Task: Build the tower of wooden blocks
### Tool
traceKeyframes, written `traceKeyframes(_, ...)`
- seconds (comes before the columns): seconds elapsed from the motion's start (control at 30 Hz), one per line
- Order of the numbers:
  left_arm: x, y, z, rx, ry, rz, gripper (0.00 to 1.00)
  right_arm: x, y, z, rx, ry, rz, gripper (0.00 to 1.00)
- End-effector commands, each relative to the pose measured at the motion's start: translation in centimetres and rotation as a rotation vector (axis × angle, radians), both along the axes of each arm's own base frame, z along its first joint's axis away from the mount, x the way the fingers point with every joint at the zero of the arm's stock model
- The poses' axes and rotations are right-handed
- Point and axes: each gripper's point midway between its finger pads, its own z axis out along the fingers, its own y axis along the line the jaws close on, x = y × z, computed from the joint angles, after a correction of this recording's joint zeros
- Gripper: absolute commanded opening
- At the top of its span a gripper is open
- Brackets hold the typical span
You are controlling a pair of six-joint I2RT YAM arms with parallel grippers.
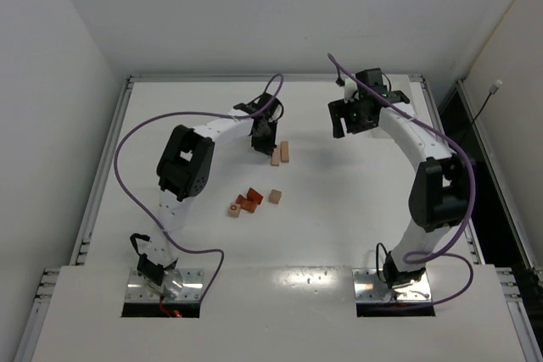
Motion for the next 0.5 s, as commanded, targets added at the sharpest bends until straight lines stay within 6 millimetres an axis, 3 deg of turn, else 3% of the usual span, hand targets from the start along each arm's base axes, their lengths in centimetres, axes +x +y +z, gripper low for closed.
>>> traceKeyframes(0.0, 1.2, -1.0, 0.7, -0.053, -0.02, -0.012, 0.09, 1.6, 0.6, 1.1, 0.009, -0.052, 0.005, 0.68)
traceKeyframes(0.4, 0.9, -0.6, 0.7, -0.044, -0.016, -0.007, 0.09, 2.0, 0.6, 1.4, 0.011, -0.061, 0.005, 0.68)
traceKeyframes(0.47, 1.4, 0.3, 2.2, -0.01, -0.067, 0.022, 0.09, 2.1, 0.6, 1.4, 0.006, -0.063, 0.012, 0.68)
